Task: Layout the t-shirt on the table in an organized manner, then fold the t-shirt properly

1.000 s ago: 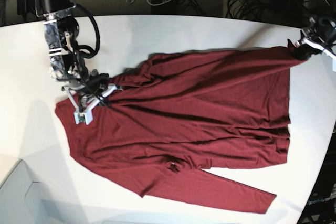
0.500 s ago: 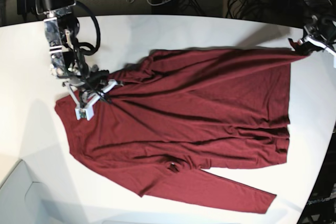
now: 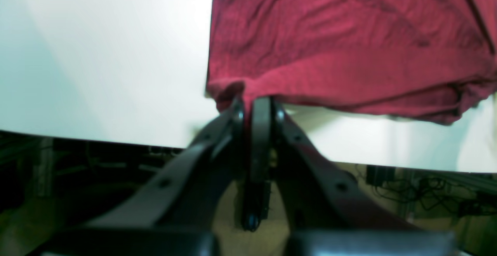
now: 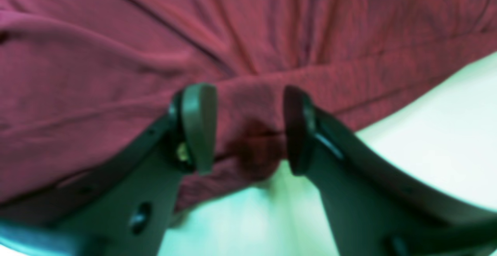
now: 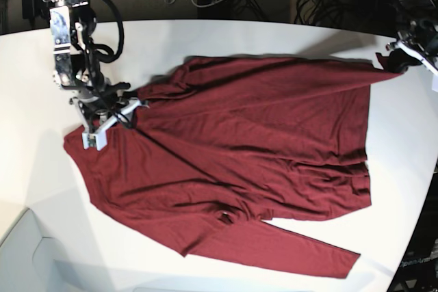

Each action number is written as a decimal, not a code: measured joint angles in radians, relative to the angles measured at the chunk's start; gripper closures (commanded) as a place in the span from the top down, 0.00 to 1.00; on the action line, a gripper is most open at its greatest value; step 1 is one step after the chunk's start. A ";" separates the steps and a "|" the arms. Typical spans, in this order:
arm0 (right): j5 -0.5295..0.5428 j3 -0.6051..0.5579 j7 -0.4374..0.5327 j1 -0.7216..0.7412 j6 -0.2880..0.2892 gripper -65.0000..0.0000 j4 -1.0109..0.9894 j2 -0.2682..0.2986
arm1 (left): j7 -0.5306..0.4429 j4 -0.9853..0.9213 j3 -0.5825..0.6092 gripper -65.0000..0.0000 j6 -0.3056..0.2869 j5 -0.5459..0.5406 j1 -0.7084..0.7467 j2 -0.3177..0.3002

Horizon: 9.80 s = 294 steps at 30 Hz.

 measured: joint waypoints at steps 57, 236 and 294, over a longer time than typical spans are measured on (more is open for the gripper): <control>-0.004 -0.076 -0.003 -0.084 0.000 0.00 0.205 -0.012 | 0.000 -0.006 0.000 0.01 -0.010 0.002 0.000 0.000; 0.009 0.091 0.035 -0.364 0.014 0.00 0.120 0.071 | 0.007 -0.229 0.135 0.01 -0.013 0.000 -0.002 -0.097; 0.002 0.092 0.010 -0.341 0.014 0.00 0.122 0.046 | -0.050 -0.360 0.265 0.48 -0.009 0.289 -0.322 -0.049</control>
